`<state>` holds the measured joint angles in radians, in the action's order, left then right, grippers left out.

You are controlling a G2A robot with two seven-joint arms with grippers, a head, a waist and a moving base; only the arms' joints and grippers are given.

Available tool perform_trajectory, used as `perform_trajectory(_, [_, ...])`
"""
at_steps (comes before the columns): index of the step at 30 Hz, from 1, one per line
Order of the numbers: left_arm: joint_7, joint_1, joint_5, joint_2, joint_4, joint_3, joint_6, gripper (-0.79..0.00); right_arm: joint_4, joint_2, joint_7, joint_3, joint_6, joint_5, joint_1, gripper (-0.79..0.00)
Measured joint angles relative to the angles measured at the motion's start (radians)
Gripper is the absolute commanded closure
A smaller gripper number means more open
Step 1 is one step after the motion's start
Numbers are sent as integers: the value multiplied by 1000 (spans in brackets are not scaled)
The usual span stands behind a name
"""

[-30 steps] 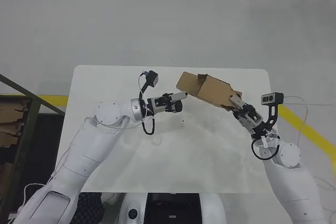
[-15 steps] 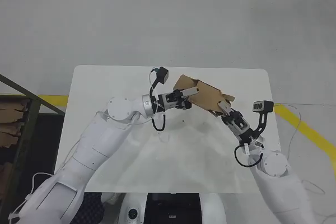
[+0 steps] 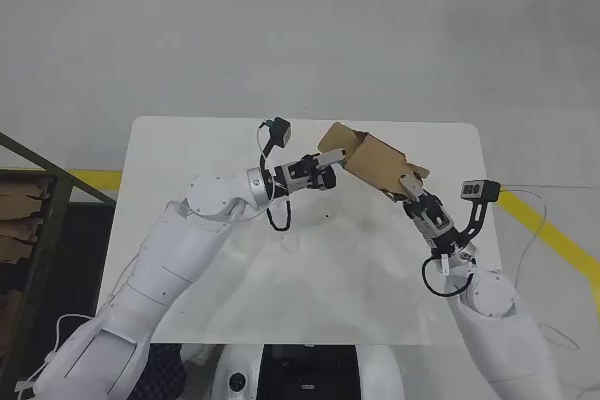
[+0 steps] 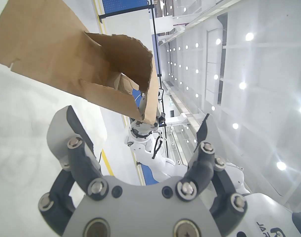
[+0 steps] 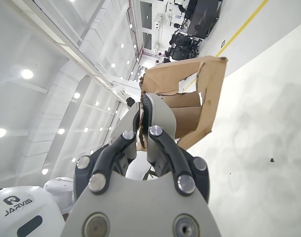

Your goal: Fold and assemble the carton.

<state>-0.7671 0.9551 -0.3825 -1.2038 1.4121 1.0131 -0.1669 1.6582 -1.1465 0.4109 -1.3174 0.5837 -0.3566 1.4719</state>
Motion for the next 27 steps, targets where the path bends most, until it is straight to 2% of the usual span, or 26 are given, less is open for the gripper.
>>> perform_trajectory(8, [-8, -4, 6, 0, -12, 13, 37, -782, 11, 1, 29, -13, 36, 40, 12, 0])
perform_trajectory(10, [-14, -2, 10, 0, -13, 15, 45, -677, 14, 0, 20, -16, 50, 57, 14, 0])
perform_trajectory(12, [-16, 0, 12, 0, -13, 16, 50, -529, 17, -1, 9, -19, 60, 74, 16, 0])
perform_trajectory(15, [-18, 3, 12, 0, -17, 18, 65, -403, 23, -3, -10, -23, 79, 106, 19, 0])
perform_trajectory(21, [-29, -6, 10, -3, -30, 12, 100, -302, 39, -5, -51, -35, 120, 221, 29, 0])
perform_trajectory(27, [-28, -13, 5, -7, -38, 9, 119, -142, 54, -10, -126, -44, 147, 382, 43, 0])
